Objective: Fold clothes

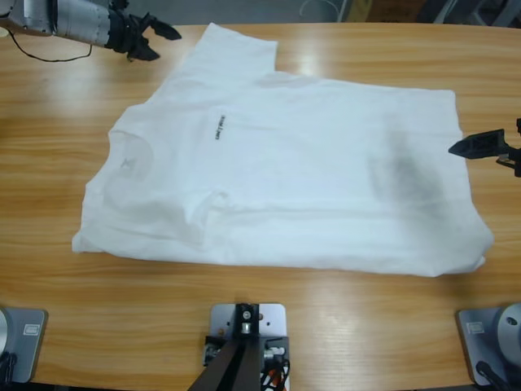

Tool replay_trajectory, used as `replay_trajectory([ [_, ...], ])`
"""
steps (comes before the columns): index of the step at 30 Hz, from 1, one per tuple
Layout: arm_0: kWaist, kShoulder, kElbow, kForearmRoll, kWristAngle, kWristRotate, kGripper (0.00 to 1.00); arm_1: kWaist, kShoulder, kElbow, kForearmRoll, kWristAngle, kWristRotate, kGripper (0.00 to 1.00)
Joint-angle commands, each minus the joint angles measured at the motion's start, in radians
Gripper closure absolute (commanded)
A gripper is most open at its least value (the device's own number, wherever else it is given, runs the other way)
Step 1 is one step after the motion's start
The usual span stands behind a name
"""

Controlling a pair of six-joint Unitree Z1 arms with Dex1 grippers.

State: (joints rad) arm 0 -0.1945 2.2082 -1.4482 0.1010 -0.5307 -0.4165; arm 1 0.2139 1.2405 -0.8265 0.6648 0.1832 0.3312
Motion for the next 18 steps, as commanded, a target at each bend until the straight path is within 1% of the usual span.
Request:
replay_trajectory([
  [1,-0.018,0.07,-0.013,0.083,-0.001,-0.001,0.092,0.012,0.002,0.037,-0.013,0.009,-0.015,0.0],
  [4,-0.025,0.077,-0.027,0.097,0.009,-0.002,0.092,0.012,-0.001,0.038,-0.014,0.009,-0.015,0.0],
  [7,-0.025,0.102,-0.08,0.152,0.008,-0.013,0.096,0.012,-0.003,0.038,-0.015,0.009,-0.015,0.0],
  [14,-0.025,0.105,-0.091,0.158,0.004,0.001,0.096,0.012,-0.008,0.041,-0.019,0.007,-0.015,0.0],
  [18,-0.025,0.111,-0.112,0.189,0.003,0.013,0.096,0.012,-0.015,0.042,-0.021,0.007,-0.015,0.0],
])
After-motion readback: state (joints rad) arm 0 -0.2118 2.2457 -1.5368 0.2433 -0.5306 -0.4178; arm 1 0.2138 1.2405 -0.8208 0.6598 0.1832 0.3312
